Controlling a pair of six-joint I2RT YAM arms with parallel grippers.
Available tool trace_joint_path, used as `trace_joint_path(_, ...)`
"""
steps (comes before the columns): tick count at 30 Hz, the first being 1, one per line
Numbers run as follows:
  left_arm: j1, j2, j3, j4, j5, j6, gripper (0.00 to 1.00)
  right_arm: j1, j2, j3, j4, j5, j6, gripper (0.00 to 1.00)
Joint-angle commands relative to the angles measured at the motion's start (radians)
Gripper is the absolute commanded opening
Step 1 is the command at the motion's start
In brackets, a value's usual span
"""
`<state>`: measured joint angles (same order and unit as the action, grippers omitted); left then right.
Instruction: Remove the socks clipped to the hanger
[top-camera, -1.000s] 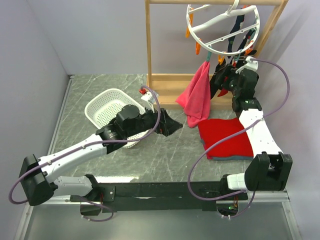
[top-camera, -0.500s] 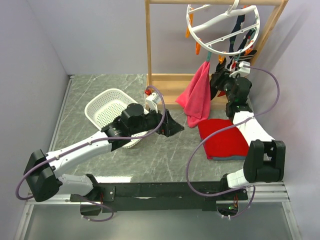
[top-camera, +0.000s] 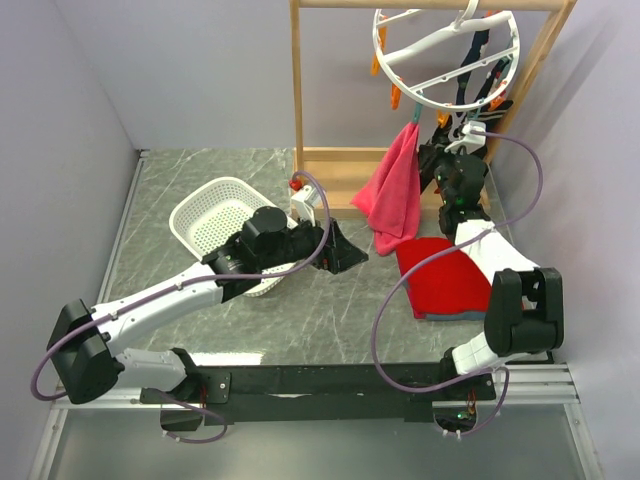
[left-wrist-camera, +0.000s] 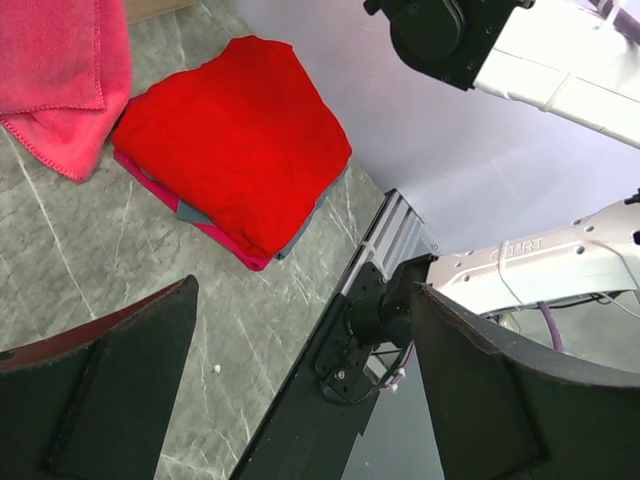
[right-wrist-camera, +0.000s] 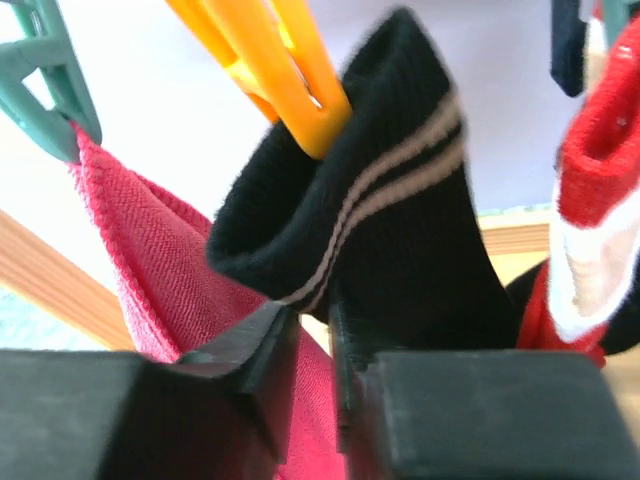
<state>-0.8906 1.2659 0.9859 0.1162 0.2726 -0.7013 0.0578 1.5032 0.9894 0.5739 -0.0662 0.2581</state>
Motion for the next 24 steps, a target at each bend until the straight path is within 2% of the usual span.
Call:
trace_joint_path(1,0.004,-0.039,-0.006,0.046,0.005,-0.012,0.91,0.023,-0.067,-0.005,0.0,0.065,-0.036,0.12)
trace_joint_path(4,0.004,-0.036,-0.01,0.057,0.005,-0.015,0.91,0.048,-0.104,0.018,-0.116,0.135,-0.054,0.1)
trace_joint_path(8,0.004,-0.033,-0.015,0.089,0.01,-0.032,0.92,0.076,-0.141,0.119,-0.42,0.21,-0.042,0.03)
trace_joint_path(10,0.005,-0.02,-0.009,0.095,0.023,-0.032,0.92,0.077,-0.165,0.159,-0.52,0.227,-0.028,0.0)
trace_joint_path(14,0.005,0.012,0.039,0.082,0.034,-0.006,0.97,0.085,-0.187,0.287,-0.796,0.226,-0.01,0.0)
trace_joint_path(17,0.007,0.035,0.082,0.083,0.045,0.009,1.0,0.102,-0.204,0.356,-0.94,0.239,-0.013,0.0)
trace_joint_path(19,0.01,0.058,0.115,0.099,0.06,0.019,0.97,0.105,-0.213,0.39,-1.003,0.238,-0.008,0.0)
trace_joint_path(24,0.036,0.154,0.236,0.112,0.105,0.037,0.96,0.105,-0.251,0.475,-1.141,0.128,0.004,0.0)
